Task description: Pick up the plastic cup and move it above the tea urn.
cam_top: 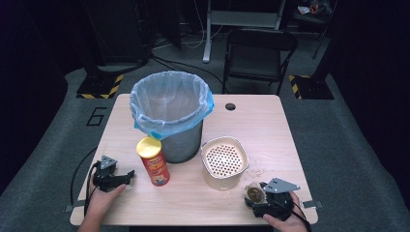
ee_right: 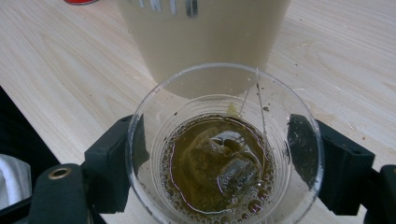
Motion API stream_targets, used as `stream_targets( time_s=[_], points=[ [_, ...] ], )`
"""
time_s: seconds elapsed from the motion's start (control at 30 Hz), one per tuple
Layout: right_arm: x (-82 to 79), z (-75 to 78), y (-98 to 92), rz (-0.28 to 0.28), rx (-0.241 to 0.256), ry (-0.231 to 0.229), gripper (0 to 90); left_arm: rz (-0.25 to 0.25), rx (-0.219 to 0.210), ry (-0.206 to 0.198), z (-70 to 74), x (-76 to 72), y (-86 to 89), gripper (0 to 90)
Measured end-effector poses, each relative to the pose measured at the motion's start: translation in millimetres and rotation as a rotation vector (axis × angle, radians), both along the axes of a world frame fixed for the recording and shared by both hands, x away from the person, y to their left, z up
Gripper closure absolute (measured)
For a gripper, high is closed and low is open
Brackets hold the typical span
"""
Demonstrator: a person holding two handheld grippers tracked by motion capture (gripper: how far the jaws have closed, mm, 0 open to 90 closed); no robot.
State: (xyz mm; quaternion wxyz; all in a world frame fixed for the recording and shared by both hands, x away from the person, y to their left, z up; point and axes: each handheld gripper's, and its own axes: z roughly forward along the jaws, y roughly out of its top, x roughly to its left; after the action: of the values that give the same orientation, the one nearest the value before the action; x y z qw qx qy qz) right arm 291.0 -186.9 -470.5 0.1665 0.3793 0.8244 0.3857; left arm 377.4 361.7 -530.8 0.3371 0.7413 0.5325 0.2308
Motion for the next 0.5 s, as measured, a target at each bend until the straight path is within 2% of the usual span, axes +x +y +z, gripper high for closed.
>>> stream_targets(
  time_s=[0.03, 0.2, 0.33, 0.37, 0.5],
  points=[
    [-1.4, -0.3, 1.0, -0.014, -0.010, -0.012, 19.7, -0.001, 0.000, -0.001, -0.1, 0.0, -0.1, 14.6],
    [-2.8, -2.3, 2.3, -0.007, -0.031, -0.024, 19.8, -0.002, 0.005, -0.002, 0.1, 0.0, 0.1, 14.6],
    [-3.2, -6.0, 3.7, -0.019, -0.042, -0.015, 21.7, 0.010, -0.014, 0.013, 1.4, -1.5, -1.8, 15.5],
    [-2.5, -6.1, 3.0, -0.012, -0.046, -0.011, 22.8, 0.003, -0.024, 0.038, 5.1, -1.3, -1.7, 16.2],
    [-2.4, -6.4, 2.7, -0.003, -0.055, -0.020, 24.4, 0.008, -0.049, 0.047, 12.8, -3.4, -4.7, 16.1]
  ],
)
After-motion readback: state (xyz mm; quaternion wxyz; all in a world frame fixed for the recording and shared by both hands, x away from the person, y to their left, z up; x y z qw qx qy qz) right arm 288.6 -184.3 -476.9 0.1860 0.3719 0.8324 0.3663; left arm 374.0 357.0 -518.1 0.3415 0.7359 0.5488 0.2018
